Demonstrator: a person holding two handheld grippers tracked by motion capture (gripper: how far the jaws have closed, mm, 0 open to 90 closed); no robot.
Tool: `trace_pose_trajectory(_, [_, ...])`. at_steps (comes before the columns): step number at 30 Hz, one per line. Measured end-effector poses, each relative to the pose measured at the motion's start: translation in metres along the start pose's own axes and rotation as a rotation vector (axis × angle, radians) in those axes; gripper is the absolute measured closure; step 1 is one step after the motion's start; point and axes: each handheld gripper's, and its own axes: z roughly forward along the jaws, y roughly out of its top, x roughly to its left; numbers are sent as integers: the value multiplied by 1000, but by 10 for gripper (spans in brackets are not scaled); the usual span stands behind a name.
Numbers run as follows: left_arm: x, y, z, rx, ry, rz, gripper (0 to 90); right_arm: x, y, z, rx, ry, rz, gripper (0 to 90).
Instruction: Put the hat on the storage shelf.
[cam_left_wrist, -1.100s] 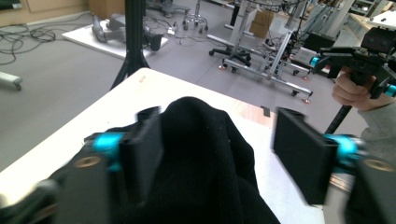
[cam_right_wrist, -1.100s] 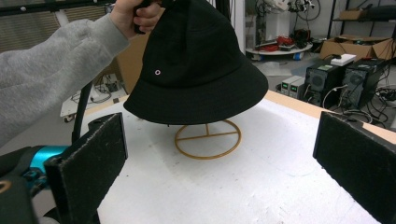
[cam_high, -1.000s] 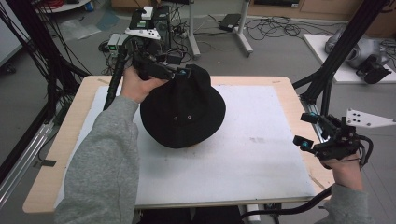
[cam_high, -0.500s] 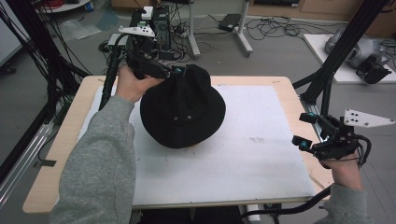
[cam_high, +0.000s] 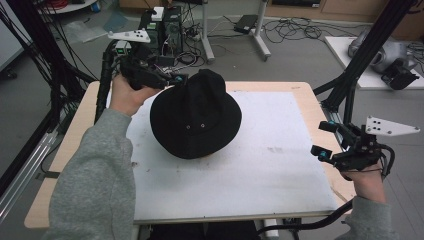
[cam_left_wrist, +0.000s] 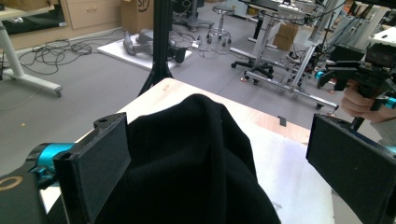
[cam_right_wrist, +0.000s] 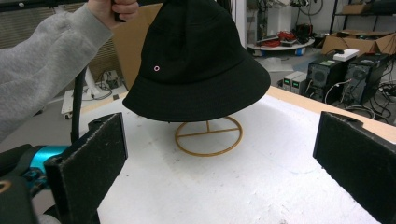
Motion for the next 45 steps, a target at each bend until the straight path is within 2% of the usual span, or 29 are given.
trace_pose_trajectory(10, [-8,-16,-35,-69,58,13,69,-2,1,0,-8,1,3,20])
trace_pose_trajectory(17, [-21,-30,-52,-85,86,28,69,-5,0,0,-10,9,13,21])
trace_pose_trajectory(21, [-27,-37,-59,-85,106,33,69,-6,0,1,-16,13,7,20])
trace_pose_trajectory(32, [-31,-61,-70,-84,133,3,69,-9,1,5,-14,23,15,21])
trace_pose_trajectory(45, [-34,-79,-77,-81,125,-4,69,-10,1,10,-3,21,12,20])
